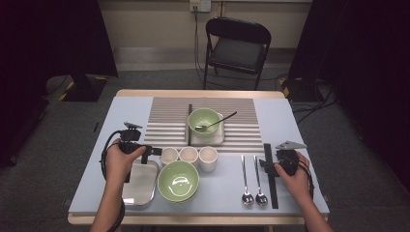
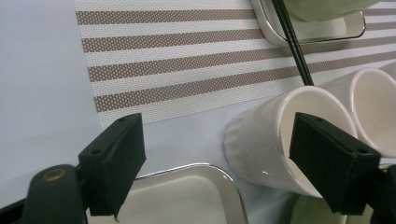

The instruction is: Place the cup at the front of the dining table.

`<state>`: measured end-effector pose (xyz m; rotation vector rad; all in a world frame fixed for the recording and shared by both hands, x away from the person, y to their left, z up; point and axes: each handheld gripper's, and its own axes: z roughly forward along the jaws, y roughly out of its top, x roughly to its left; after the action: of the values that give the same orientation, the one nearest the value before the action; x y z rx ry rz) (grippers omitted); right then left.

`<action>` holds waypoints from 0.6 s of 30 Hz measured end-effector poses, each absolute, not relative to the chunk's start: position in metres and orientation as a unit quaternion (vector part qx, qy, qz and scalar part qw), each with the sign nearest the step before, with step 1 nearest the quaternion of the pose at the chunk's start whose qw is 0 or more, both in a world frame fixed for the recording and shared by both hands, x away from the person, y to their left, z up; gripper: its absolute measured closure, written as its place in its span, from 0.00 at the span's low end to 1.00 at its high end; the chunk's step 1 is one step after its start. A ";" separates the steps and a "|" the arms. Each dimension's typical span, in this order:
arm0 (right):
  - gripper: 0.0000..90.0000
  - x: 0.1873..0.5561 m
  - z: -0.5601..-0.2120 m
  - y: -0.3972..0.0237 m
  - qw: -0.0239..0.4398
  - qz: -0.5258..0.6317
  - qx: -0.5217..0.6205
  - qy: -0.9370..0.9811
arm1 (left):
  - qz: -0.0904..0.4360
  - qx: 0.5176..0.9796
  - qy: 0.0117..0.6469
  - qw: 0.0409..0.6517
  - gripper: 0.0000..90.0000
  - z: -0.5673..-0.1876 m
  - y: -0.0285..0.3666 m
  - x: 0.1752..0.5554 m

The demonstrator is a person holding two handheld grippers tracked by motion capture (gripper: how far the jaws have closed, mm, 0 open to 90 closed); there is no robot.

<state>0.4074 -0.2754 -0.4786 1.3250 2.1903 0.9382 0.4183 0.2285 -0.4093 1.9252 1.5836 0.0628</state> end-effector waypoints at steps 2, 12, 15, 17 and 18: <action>0.17 0.407 -0.479 -0.275 0.206 0.337 0.476 0.786 | 0.023 0.733 0.601 0.319 0.20 -0.410 0.227 0.419; 0.17 0.407 -0.479 -0.275 0.206 0.337 0.475 0.786 | 0.025 0.737 0.600 0.310 0.20 -0.416 0.221 0.419; 0.17 0.407 -0.479 -0.275 0.206 0.337 0.475 0.786 | 0.026 0.737 0.600 0.310 0.20 -0.417 0.219 0.419; 0.17 0.407 -0.479 -0.275 0.207 0.337 0.475 0.786 | 0.027 0.737 0.600 0.308 0.20 -0.418 0.218 0.419; 0.17 0.407 -0.479 -0.275 0.207 0.337 0.475 0.786 | 0.028 0.735 0.604 0.308 0.20 -0.419 0.218 0.419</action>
<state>0.4073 -0.2754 -0.4786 1.3244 2.1898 0.9376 0.4187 0.2184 -0.4187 1.9428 1.5972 0.0750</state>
